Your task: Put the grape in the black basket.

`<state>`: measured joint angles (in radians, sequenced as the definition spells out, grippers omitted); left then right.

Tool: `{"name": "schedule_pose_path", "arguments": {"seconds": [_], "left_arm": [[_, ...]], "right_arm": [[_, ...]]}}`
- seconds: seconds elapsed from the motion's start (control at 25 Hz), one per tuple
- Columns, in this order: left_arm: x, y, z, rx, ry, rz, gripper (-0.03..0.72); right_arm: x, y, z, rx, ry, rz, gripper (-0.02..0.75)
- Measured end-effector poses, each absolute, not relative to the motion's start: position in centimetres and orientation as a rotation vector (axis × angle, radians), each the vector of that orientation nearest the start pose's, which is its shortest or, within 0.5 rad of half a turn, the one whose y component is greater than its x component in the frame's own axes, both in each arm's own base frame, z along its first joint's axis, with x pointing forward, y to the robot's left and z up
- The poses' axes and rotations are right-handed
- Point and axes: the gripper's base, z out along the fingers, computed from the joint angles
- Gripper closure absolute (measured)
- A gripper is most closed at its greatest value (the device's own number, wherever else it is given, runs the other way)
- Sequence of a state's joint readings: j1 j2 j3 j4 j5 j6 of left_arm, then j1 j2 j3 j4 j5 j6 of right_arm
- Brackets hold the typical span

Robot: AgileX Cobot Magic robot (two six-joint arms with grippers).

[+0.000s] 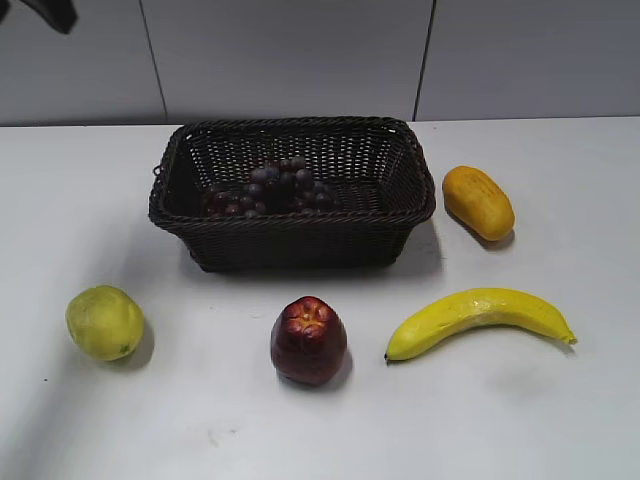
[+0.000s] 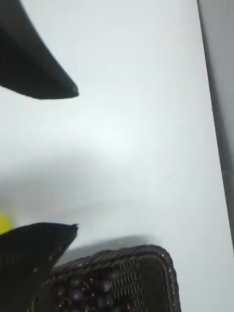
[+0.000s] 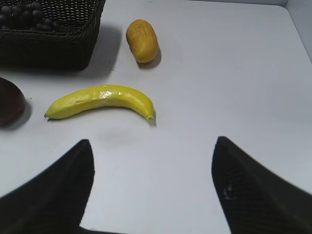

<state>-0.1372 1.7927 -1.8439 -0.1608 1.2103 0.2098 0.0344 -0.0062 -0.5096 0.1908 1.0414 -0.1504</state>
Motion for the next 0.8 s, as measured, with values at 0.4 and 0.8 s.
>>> {"name": "schedule_pose_path", "arguments": {"seconds": [0.4, 0.8], "left_arm": [[30.9, -1.7, 39.1, 0.210, 2.609, -0.079, 0.106], [16.3, -1.1, 35.6, 0.212, 2.640, -0.053, 0.110]], "right_arm": [[-0.8, 1.5, 28.3, -0.193, 1.990, 0.153, 0.166], [-0.8, 1.5, 28.3, -0.193, 1.990, 0.153, 0.166]]}}
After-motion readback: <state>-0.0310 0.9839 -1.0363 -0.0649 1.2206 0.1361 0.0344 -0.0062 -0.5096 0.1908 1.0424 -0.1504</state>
